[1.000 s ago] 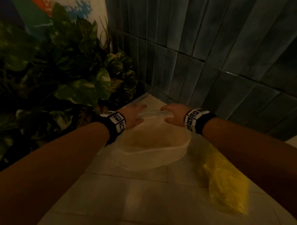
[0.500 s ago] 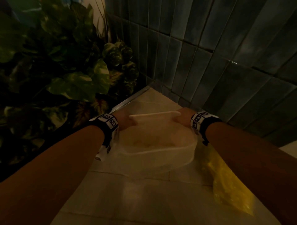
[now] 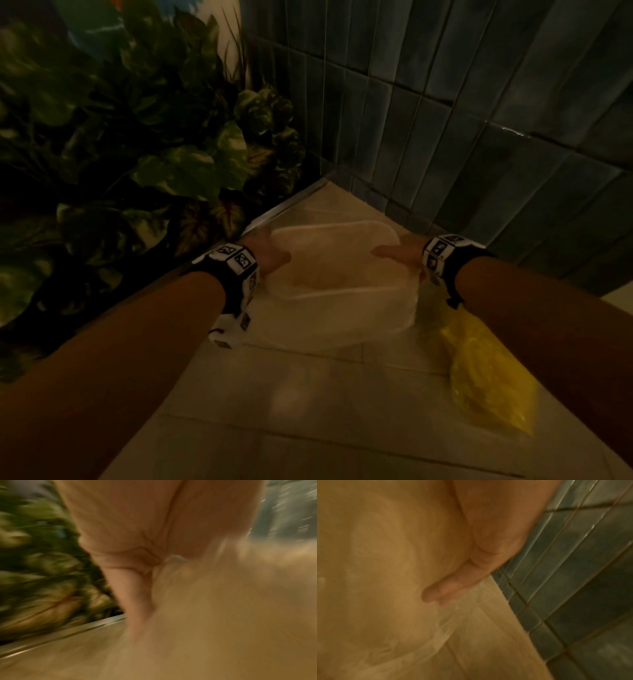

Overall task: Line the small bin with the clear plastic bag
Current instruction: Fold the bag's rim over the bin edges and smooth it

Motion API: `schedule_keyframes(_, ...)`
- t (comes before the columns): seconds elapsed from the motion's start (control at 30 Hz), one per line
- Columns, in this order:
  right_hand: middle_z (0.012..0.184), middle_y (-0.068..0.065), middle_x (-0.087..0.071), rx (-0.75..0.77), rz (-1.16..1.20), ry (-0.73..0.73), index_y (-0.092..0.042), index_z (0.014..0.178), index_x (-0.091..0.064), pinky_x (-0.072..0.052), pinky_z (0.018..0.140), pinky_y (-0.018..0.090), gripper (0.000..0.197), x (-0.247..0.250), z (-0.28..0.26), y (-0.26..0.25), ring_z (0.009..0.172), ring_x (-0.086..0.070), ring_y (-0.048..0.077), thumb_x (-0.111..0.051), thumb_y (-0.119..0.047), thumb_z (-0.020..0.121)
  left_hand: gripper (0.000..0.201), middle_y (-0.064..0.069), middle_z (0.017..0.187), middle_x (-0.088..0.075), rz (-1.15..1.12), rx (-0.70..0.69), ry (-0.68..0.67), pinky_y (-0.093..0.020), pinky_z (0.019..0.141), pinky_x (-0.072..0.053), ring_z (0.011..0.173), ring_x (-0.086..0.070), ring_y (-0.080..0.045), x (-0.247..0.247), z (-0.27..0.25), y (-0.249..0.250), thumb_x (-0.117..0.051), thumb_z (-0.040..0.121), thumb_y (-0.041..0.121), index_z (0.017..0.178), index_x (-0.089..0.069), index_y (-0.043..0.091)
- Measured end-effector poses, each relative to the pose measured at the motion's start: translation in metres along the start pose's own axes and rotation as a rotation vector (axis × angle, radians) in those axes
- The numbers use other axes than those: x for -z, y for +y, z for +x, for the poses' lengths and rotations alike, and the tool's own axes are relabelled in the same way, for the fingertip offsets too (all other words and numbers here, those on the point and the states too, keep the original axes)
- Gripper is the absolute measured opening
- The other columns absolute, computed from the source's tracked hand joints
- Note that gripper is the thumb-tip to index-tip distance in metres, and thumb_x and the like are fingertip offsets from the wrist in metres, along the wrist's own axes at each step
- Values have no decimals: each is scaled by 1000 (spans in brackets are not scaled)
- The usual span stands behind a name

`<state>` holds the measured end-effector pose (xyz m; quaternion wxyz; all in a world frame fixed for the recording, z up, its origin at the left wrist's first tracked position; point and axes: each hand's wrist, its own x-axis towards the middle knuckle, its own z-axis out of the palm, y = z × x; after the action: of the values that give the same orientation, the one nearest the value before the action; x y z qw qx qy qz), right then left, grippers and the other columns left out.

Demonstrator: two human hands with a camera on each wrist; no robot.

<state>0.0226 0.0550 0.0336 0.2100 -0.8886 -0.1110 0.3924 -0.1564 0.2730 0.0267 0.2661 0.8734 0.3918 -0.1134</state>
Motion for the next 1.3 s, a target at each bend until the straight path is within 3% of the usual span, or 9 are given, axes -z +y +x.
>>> schedule_keyframes(0.1, 131, 15, -54, -21, 75, 54, -12, 141, -41, -56, 81, 50, 65, -12, 6, 6, 102, -62, 37, -60, -43, 86, 52, -14, 145, -43, 47, 51, -24, -37, 102, -41, 129, -46, -33, -4, -2, -3, -48, 96, 27, 145, -35, 13)
schedule_keyframes(0.3, 129, 13, -55, -57, 440, -17, -18, 134, -46, -49, 93, 53, 62, -19, 7, 14, 114, -57, 37, -54, -56, 86, 47, -20, 138, -49, -11, 84, -23, -35, 97, -40, 124, -49, -34, -7, -5, -7, -32, 102, 34, 133, -50, 5)
schedule_keyframes(0.43, 86, 8, -65, -72, 631, -46, -19, 93, -64, -54, 70, 41, 70, 0, 11, 35, 72, -64, 28, -45, -83, 69, 71, -11, 132, -55, -455, 171, -30, -36, 70, -53, 95, -62, -30, -5, -9, -28, -26, 90, 69, 141, -42, 22)
schedule_keyframes(0.6, 82, 10, -58, -192, 329, 3, -10, 119, -54, -46, 59, 30, 28, 7, 14, 82, 67, -55, 23, -48, -25, 97, 43, -23, 132, -55, -459, 280, -153, -32, 52, -56, 64, -59, -21, -21, -11, -87, -49, 96, 7, 139, -42, 6)
schedule_keyframes(0.73, 78, 10, -60, -280, 158, -178, -6, 84, -58, -44, 57, 29, 18, -26, 23, 91, 62, -52, 21, -52, -19, 94, 32, -18, 96, -63, -533, 355, -284, -21, 37, -52, 58, -63, -21, -58, -30, -94, -47, 95, 1, 126, -50, -5)
schedule_keyframes(0.8, 75, 10, -65, -246, 169, -144, -5, 77, -62, -46, 57, 28, 19, -34, 30, 89, 61, -55, 21, -56, -16, 91, 17, -24, 103, -61, -669, 420, -299, -19, 32, -48, 69, -66, -27, -73, -31, -91, -44, 96, -3, 103, -56, -11)
schedule_keyframes(0.9, 62, 9, -70, -215, 169, -142, -2, 82, -70, -53, 59, 30, 13, -40, 43, 85, 62, -62, 23, -63, -12, 87, 15, -31, 118, -54, -842, 483, -266, -22, 36, -51, 71, -60, -28, -88, -25, -93, -40, 95, -9, 90, -54, -8)
schedule_keyframes(1.03, 83, 17, -71, -248, 355, -119, 2, 120, -56, -60, 53, 31, 27, -43, 66, 91, 60, -70, 25, -49, -4, 95, 40, -29, 128, -53, -1024, 524, -138, -28, 56, -57, 70, -59, -21, -96, -9, -110, -39, 96, -5, 135, -41, -10)
schedule_keyframes(1.3, 79, 9, -64, -337, 322, -27, -10, 80, -58, -48, 45, 27, 23, -39, 76, 94, 63, -60, 23, -45, -13, 98, 41, -24, 126, -56, -875, 523, -45, -24, 53, -46, 68, -51, -16, -95, 3, -105, -46, 96, 0, 138, -44, -1)
